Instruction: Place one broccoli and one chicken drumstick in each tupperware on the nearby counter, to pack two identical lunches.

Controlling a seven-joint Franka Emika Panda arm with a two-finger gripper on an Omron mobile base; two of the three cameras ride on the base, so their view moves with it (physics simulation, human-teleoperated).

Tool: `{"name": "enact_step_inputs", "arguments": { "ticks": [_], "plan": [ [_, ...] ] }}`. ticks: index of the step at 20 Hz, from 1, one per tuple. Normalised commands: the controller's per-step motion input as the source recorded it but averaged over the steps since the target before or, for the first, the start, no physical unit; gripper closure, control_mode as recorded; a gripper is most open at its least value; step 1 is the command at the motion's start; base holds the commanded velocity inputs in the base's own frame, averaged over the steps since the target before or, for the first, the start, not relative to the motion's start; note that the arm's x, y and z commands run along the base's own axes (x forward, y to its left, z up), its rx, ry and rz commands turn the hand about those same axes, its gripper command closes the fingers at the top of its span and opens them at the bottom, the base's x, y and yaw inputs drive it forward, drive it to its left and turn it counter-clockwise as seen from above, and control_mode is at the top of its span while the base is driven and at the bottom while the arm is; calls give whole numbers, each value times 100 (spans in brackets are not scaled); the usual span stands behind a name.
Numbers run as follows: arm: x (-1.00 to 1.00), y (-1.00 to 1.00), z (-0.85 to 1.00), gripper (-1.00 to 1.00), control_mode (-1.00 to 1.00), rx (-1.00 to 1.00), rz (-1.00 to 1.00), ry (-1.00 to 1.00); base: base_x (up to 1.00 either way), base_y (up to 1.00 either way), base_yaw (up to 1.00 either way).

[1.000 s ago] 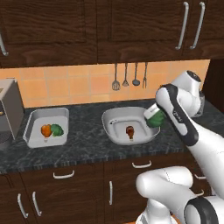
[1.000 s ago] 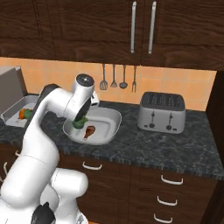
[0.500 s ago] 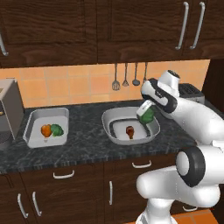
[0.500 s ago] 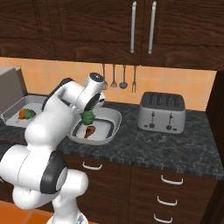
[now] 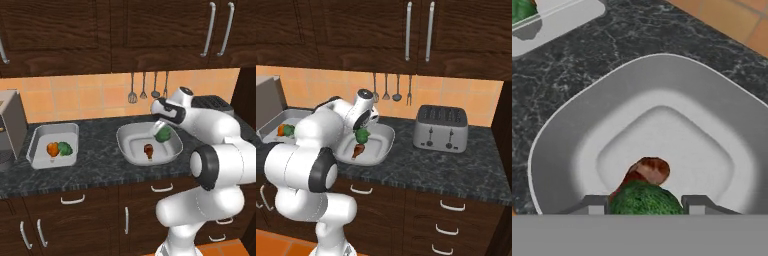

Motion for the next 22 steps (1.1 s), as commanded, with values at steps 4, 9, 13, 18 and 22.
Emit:
{"name": "enact_step_inputs", "arguments": {
  "ticks": [4,9,13,18,22],
  "plan": [
    [45,0,-28,100,-100,2,-2,-5,0,0,0],
    [56,1,-1,-100,-100,0,0,0,0,0,0],
    [49,0,0,-100,-100,0,0,0,0,0,0],
    [33,-1,0,-100,-100,0,4,0,0,0,0],
    [-15,0,18,-100,-100,-10,9,-3,0,0,0]
  ]
}}
